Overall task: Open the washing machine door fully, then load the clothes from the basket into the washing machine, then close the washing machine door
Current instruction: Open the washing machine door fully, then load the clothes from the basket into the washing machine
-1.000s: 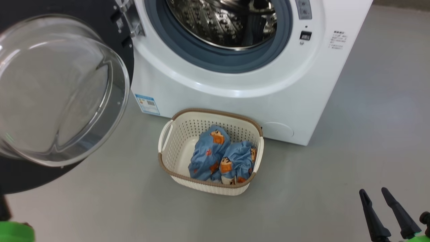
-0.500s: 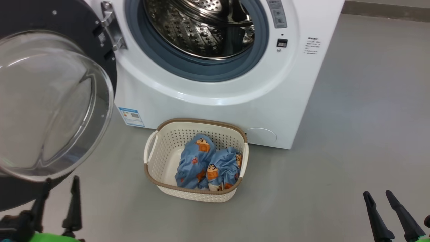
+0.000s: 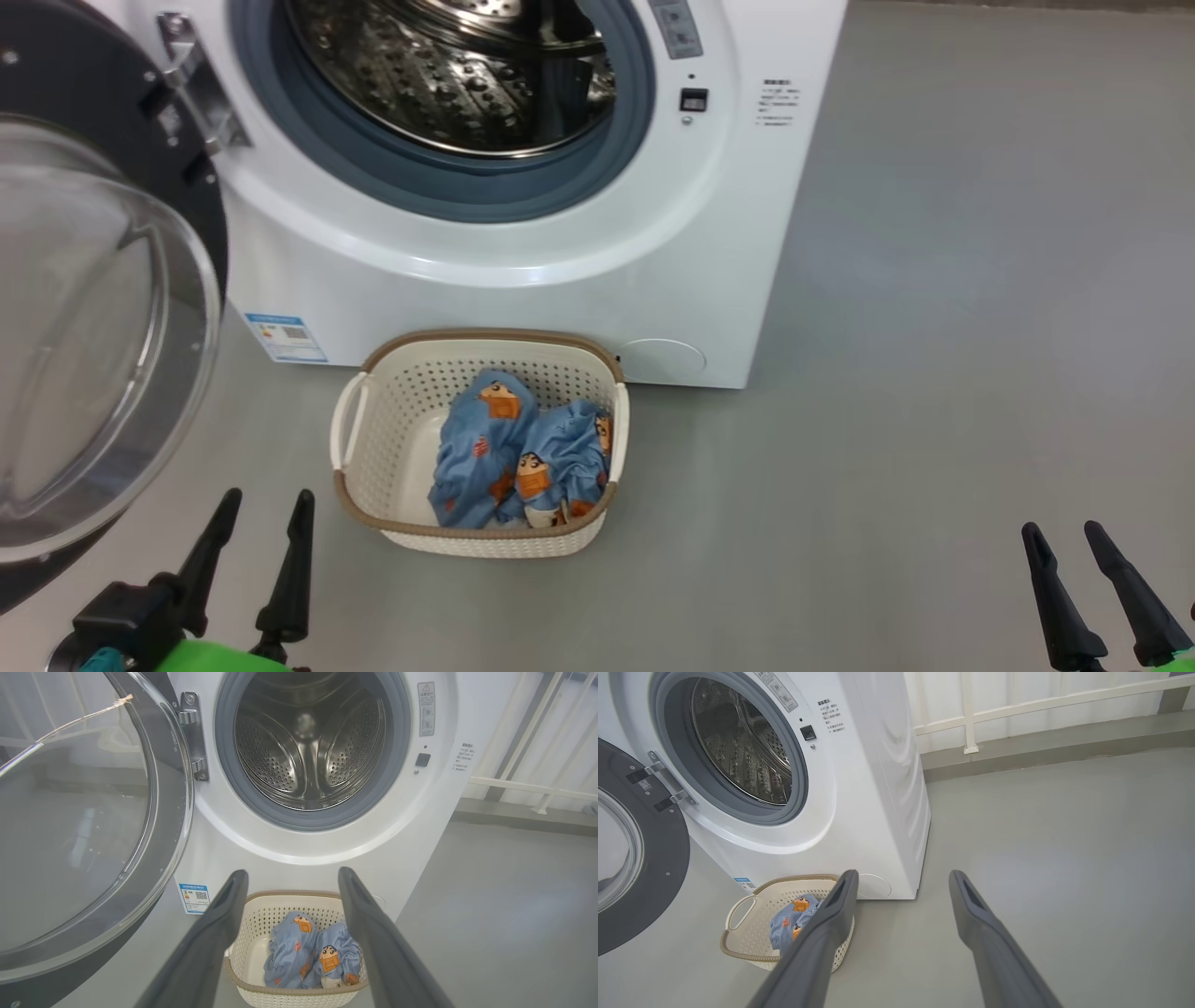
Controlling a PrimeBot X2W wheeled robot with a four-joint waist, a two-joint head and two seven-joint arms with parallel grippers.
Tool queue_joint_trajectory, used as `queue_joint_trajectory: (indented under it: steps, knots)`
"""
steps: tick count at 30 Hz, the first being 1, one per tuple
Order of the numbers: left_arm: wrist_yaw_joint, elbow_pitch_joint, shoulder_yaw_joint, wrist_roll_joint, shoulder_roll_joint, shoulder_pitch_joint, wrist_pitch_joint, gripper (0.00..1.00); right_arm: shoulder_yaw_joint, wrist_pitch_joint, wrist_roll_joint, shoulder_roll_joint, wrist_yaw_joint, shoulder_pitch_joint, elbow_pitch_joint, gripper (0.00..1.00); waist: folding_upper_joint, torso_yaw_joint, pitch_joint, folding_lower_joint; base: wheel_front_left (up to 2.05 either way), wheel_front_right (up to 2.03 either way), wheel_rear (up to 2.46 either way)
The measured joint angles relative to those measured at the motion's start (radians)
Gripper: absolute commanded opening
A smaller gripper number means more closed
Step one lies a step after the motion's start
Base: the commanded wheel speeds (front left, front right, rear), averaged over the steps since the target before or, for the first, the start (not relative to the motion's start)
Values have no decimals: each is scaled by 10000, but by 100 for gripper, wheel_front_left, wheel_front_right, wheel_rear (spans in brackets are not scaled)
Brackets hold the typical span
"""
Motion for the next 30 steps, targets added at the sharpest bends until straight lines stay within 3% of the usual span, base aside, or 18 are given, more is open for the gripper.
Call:
queue_joint_trajectory:
  steps: [17,30]
  knots:
    - [0,-117,-426,-84,-155,-18,0,100,-56,0,0,36,0,-230,8,100,0,-1061,188,0,0,0,0]
    - [0,-115,-571,-84,-159,-18,0,100,-230,0,0,88,0,-230,12,100,0,-1161,168,0,0,0,0]
